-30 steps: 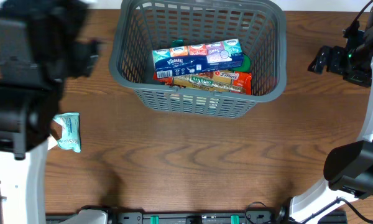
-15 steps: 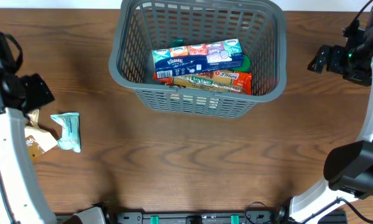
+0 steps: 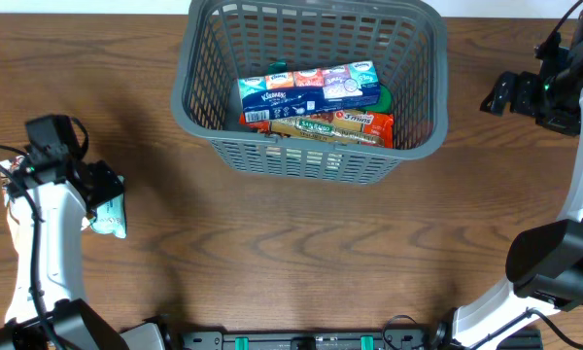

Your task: Pack container

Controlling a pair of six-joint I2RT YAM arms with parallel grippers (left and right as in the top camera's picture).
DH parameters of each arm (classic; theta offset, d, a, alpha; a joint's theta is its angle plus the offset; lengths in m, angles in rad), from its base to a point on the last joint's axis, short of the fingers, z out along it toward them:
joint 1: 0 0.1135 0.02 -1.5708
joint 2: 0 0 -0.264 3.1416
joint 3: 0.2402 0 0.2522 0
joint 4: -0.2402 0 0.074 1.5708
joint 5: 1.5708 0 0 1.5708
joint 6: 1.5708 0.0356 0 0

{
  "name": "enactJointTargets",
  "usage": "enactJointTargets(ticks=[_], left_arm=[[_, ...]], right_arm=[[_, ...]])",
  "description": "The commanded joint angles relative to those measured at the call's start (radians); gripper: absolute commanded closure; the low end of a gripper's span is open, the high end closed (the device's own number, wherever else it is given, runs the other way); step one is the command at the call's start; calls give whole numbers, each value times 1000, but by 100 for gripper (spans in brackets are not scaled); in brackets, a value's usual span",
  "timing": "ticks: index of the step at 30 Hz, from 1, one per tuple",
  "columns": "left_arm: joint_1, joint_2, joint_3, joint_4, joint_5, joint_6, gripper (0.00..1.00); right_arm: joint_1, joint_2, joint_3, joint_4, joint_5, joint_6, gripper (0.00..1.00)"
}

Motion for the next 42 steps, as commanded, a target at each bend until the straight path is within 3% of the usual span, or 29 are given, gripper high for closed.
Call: enactJointTargets(ticks=[1,9,14,26,30,38,40,42], left_arm=[[4,8,-77,89,26,47,1],[4,138,-113,258,87,153,1],[4,250,-113,313,87,156,1],[3,357,-113,319,164,156,1],[-4,355,-113,278,166,156,12],[-30,309,-111,208,204,155,57],[-35,282,-110,198,231,155,59],[-40,239,-103,179,257,155,70]], right_arm=[[1,-8,-5,-12,-7,-11,1],[2,-8,-5,-37,-7,-11,1],[2,-8,-5,-40,-7,-11,1],[2,-8,-5,-39,-3,-11,1],[2,-8,-5,-35,-3,-11,1],[2,-8,-5,-25,-3,-11,1],[2,-8,-5,-26,-3,-11,1],[2,-8,-5,-26,-3,-11,1]])
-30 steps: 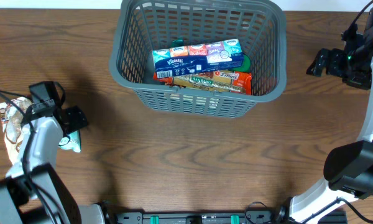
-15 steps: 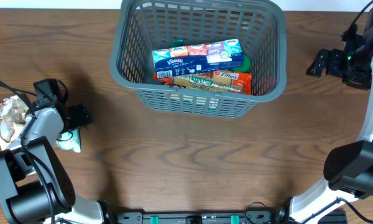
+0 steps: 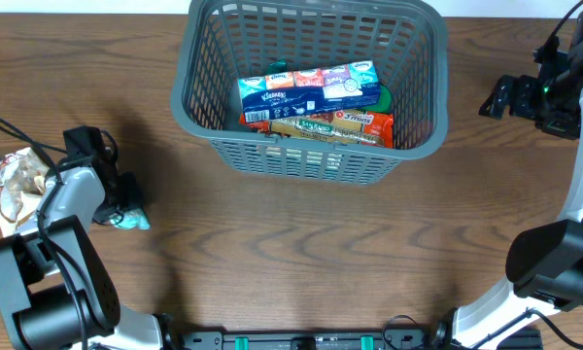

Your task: Pack container

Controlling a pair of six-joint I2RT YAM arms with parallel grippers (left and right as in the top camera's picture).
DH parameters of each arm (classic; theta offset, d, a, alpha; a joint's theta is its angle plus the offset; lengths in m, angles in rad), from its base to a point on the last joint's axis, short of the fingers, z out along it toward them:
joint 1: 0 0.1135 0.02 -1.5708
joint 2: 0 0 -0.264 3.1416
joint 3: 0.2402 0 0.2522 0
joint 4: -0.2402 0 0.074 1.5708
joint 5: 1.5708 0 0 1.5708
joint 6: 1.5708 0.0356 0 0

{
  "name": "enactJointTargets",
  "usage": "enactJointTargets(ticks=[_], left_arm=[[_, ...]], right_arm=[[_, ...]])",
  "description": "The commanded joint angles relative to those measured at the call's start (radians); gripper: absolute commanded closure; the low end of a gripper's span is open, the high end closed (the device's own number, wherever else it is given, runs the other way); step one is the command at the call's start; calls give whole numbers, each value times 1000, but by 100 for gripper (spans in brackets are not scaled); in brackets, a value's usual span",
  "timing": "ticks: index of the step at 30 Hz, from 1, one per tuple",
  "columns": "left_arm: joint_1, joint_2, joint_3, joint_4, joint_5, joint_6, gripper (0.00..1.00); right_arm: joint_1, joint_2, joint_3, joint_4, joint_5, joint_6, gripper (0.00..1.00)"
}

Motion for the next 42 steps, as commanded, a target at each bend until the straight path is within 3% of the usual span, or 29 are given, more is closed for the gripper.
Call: enactJointTargets(ticks=[1,4,8,13,19,25,33,35,42], left_arm=[[-12,-65,-13,-45,53,22,76],[-29,-160,47,-114,64,22,94],[-53,-264,220,-269,64,18,94],[-93,-280,588,-515,66,11,95],[-218,-233,964,-601,68,43,95],[-415,-150,1119,-468,66,372,94],[-631,5,1119,-367,143,1127,94],[-650,49,1118,-360,143,1181,94],[-662,214,1118,-345,169,1190,89]], right_arm=[[2,-8,-5,1,-3,-11,1],[2,-8,-5,2,-3,-11,1],[2,-8,-5,2,-3,-11,1],[2,-8,-5,2,-4,-11,1],[8,-8,-5,1,-4,-11,1],[19,-8,-5,2,-4,-11,1],[26,-8,-5,-2,-4,-11,1],[26,-8,-5,-6,-4,-11,1],[26,-8,-5,-18,-4,-11,1]])
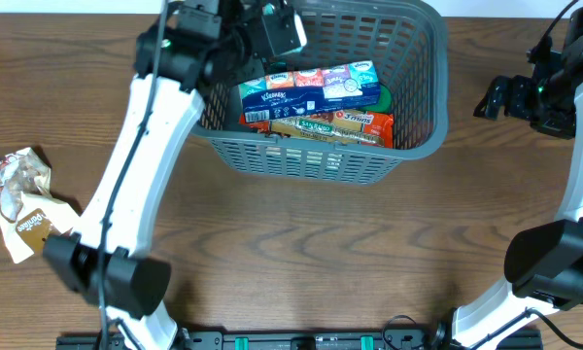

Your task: Pack container

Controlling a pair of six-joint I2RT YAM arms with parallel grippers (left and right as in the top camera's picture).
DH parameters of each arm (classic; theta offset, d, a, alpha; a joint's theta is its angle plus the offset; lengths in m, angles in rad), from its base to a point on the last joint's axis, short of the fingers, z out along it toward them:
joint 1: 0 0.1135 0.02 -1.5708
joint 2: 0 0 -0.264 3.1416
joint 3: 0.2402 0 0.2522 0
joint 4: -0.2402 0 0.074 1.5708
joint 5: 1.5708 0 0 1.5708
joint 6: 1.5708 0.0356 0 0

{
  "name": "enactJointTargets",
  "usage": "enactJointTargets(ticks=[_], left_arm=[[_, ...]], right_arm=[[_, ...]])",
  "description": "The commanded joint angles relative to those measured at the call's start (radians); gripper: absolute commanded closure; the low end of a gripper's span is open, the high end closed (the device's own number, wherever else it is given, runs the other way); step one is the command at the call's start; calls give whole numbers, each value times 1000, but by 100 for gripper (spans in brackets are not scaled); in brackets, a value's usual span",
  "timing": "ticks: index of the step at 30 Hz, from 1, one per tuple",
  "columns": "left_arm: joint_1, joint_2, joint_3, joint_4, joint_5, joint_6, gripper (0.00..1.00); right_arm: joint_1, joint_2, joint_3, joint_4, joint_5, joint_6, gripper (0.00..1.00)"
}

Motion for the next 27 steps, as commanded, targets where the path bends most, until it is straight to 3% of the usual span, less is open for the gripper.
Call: enactJointTargets(ticks=[1,7,10,16,21,23,27], left_arm=[[2,72,5,5,22,72,89],[3,198,5,8,22,72,83],[3,254,5,11,22,72,73],[3,303,5,15,23,71,65],[3,254,5,16,22,56,59],[4,206,5,16,20,37,53],[9,88,5,44,-74,6,46]], right_arm=[[4,-8,-3,-7,-4,-11,1],[4,-8,-3,-17,-4,-11,1],[4,-8,-3,-22,-4,-11,1],[4,-8,-3,-28,-3,-11,1],[4,-8,-3,-28,-3,-12,1],[4,-8,-3,-28,-3,-14,1],[4,-8,-3,-27,-3,-27,1]])
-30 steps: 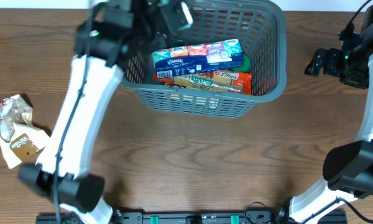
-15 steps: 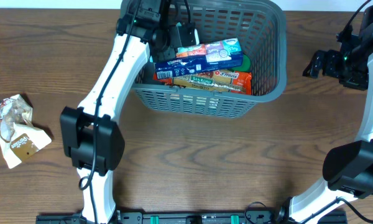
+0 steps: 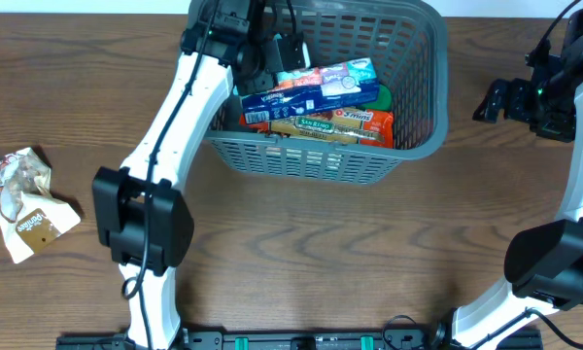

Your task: Pack container

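Note:
The grey plastic basket (image 3: 311, 156) stands at the back middle of the table. Inside lie a blue tissue multipack (image 3: 316, 89), an orange-red packet (image 3: 364, 121) and a tan-green packet (image 3: 306, 127). My left arm reaches over the basket's left wall, and my left gripper (image 3: 284, 60) is low inside, just above the tissue pack. It appears shut on a small teal packet (image 3: 291, 72), mostly hidden under it. A crumpled brown-and-white snack bag (image 3: 24, 202) lies at the table's far left. My right gripper (image 3: 493, 98) hovers empty and open at the far right.
The basket's tall walls ring the left gripper. The right arm's base (image 3: 554, 262) stands at the front right, and the left arm's base (image 3: 141, 228) at the front left. Brown wood table (image 3: 321, 253) lies between.
My left gripper has come down from above the basket's back left rim to low inside it, over the tissue pack, with the teal packet. The right arm has barely moved.
My left gripper was at the far left of the table on a teal packet. Then it held that packet a little nearer the front, uncovering the snack bag. Later it hung over the basket's rim with the packet, and now it is down inside the basket.

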Controlling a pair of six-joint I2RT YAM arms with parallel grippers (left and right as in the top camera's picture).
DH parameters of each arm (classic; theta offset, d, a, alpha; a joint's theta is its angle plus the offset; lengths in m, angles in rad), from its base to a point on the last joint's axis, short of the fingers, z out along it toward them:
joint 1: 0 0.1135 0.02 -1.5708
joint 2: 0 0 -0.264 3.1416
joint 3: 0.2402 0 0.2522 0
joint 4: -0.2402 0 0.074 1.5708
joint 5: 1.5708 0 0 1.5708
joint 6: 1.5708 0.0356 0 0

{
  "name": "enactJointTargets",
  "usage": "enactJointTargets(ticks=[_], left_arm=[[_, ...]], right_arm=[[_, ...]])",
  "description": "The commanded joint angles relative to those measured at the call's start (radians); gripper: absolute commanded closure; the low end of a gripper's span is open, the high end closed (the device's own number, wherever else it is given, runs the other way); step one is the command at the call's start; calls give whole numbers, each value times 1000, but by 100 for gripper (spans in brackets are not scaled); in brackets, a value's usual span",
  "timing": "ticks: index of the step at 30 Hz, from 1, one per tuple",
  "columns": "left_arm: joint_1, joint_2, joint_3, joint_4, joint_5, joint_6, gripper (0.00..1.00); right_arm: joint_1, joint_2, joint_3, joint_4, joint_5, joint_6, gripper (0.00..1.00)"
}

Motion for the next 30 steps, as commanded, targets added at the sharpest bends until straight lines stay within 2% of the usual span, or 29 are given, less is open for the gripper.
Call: enactJointTargets(ticks=[1,3,5,6,9,13,17,26,30], left_arm=[[1,-149,4,12,-93,-33,43],[2,-213,4,9,-142,-52,39],[6,-269,4,6,-187,-133,33],[13,-295,4,1,-207,-185,27],[52,-368,4,-17,-285,-439,5],[145,-455,4,-122,-306,-629,3],[304,-518,4,-215,-308,-788,1],[721,-492,-21,-299,-308,-1019,1],[869,-452,-82,-294,-307,-1054,1]], right_arm=[[4,-8,-2,-1,-4,-21,1],[4,-8,-2,-1,-4,-30,1],[4,-8,-2,-1,-4,-31,1],[4,-8,-2,-1,-4,-31,1],[4,-8,-2,0,-4,-35,1],[4,-8,-2,3,-4,-35,1],[4,-8,-2,3,-4,-35,1],[4,-8,-2,6,-4,-39,1],[4,-8,-2,6,-4,-39,1]])
